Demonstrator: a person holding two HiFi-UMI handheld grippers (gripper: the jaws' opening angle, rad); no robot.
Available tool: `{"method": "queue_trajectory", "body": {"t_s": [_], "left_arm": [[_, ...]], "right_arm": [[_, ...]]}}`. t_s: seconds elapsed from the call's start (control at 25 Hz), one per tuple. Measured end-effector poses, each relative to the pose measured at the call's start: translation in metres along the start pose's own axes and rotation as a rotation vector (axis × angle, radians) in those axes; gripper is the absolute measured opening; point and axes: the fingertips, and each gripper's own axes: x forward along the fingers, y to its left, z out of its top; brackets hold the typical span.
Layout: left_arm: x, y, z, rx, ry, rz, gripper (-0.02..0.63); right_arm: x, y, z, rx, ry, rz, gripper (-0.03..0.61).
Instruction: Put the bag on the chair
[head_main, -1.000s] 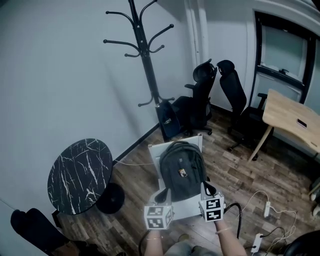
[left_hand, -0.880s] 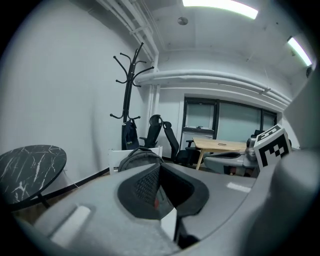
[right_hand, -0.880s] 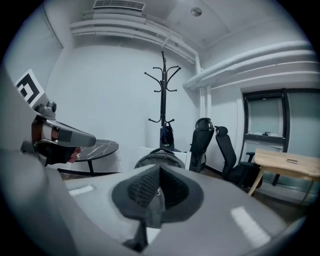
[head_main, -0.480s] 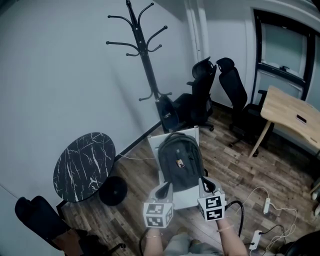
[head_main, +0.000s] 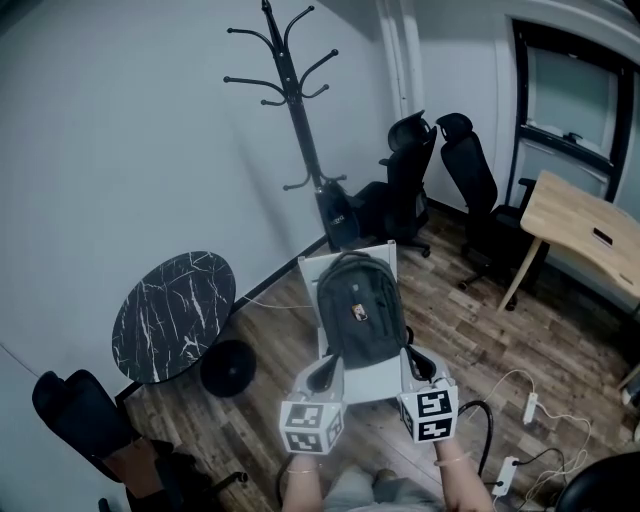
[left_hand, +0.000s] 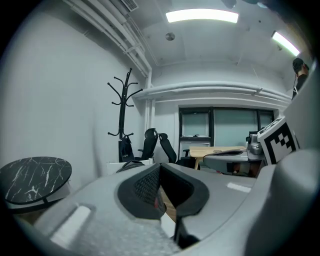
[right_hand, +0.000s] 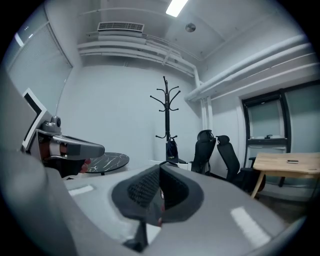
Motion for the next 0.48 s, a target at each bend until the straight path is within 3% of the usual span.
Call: {"method": "queue_trajectory", "body": {"t_s": [0.24, 0.48], "left_arm": [[-0.012, -0.003, 0.016, 0.023, -0.035, -0.047, 0.009], [-0.034, 0.003, 0.020, 0.056, -0.034, -0.098, 0.009]], "right_arm": [[-0.011, 0.013, 0.010, -0.058, -0.039, -0.022, 0.002], [-0.017, 0.030, 0.024, -0.035, -0.044, -0.075, 0.002]]}}
